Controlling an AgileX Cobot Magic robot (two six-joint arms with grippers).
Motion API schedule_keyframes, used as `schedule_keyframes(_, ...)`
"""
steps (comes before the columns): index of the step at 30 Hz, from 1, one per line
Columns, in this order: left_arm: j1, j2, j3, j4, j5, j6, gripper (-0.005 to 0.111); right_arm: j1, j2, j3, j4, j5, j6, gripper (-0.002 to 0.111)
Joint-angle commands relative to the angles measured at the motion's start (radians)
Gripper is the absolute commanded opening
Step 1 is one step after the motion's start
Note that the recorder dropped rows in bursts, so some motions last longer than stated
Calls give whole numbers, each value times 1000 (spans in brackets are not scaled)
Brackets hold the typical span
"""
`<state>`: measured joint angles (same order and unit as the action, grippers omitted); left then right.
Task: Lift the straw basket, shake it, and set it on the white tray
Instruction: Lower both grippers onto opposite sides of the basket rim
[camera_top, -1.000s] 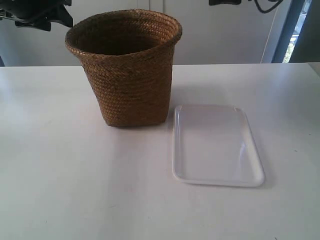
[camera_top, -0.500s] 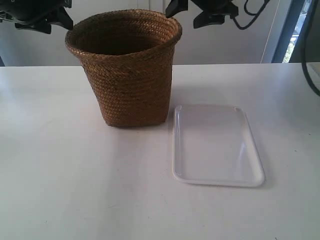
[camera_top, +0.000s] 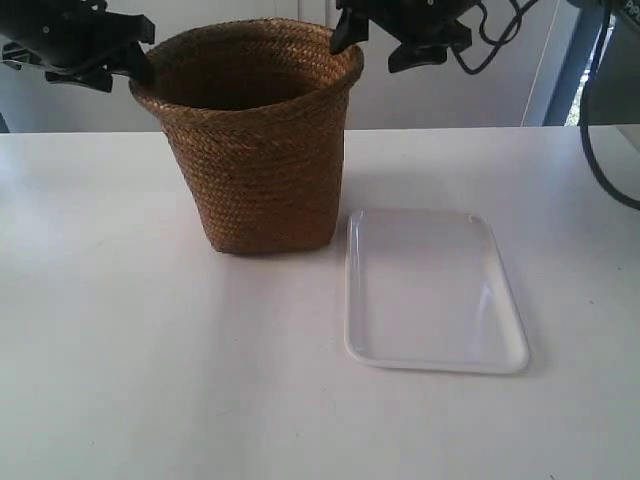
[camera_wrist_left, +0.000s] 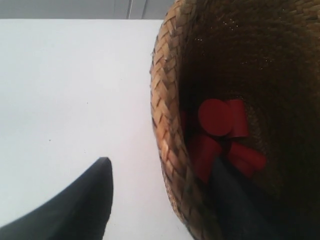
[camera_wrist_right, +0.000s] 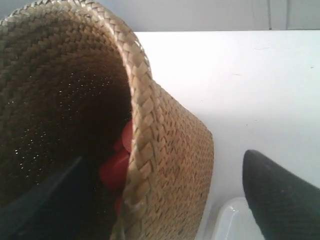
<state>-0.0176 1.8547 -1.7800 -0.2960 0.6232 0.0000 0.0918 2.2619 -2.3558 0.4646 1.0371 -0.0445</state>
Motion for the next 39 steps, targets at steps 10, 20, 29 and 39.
schedule_keyframes(10, -5, 39, -6, -32, -37, 0, 62, 14, 37, -5, -18, -69, 45, 78)
schedule_keyframes(20, -7, 50, -6, -43, -83, 19, 62, 27, 77, -5, -18, -85, 60, 78)
schedule_keyframes(29, -7, 88, -6, -100, -87, 62, 62, 28, 79, -5, -21, -107, 60, 78)
schedule_keyframes(39, -7, 113, -14, -127, -96, 62, 62, 28, 103, -5, -21, -119, 76, 71)
